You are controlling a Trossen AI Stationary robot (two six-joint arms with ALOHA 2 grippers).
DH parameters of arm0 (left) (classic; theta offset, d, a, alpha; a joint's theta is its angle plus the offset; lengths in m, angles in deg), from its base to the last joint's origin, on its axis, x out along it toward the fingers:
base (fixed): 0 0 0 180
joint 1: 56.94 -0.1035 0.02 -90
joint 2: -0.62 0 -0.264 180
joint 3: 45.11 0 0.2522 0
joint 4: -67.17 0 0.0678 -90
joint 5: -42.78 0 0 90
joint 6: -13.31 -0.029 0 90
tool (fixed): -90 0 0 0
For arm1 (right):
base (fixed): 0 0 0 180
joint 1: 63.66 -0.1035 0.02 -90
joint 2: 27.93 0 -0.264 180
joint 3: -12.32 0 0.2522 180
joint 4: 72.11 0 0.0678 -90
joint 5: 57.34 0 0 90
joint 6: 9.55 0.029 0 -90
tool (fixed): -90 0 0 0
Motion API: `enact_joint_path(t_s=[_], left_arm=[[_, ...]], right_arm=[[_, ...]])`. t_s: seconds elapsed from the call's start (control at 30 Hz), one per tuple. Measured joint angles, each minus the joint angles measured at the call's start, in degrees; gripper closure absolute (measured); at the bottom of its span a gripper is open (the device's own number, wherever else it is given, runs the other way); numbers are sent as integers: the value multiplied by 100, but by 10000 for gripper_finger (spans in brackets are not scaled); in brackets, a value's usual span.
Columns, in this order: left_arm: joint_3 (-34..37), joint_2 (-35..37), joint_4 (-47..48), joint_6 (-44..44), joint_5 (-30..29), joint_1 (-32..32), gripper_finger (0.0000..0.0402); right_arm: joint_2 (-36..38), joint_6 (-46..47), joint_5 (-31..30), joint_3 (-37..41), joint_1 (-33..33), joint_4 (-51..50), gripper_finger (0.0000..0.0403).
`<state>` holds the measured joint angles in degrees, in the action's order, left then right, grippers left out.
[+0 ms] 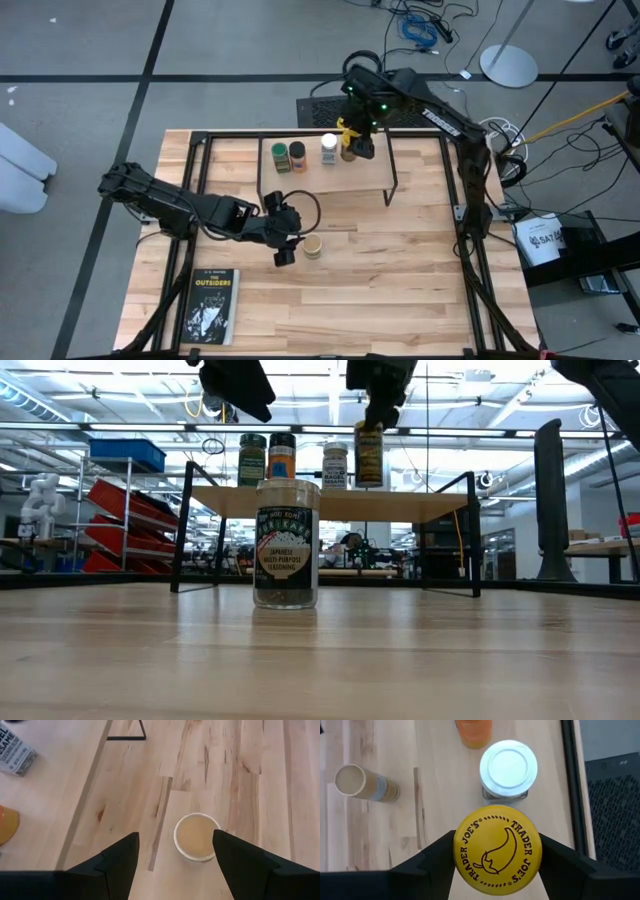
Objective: Shelf spices
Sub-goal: Put the yellow black seasoning bottle on the shelf
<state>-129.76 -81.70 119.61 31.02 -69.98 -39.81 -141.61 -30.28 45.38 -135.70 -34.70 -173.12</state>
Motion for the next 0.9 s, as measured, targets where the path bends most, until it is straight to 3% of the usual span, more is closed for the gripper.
enact_joint_path(t_s=[0.9], left_arm=[[7,0,-107,-2,-2,242,139]], right_arm=[[-340,107,422,4,145,-4,166]])
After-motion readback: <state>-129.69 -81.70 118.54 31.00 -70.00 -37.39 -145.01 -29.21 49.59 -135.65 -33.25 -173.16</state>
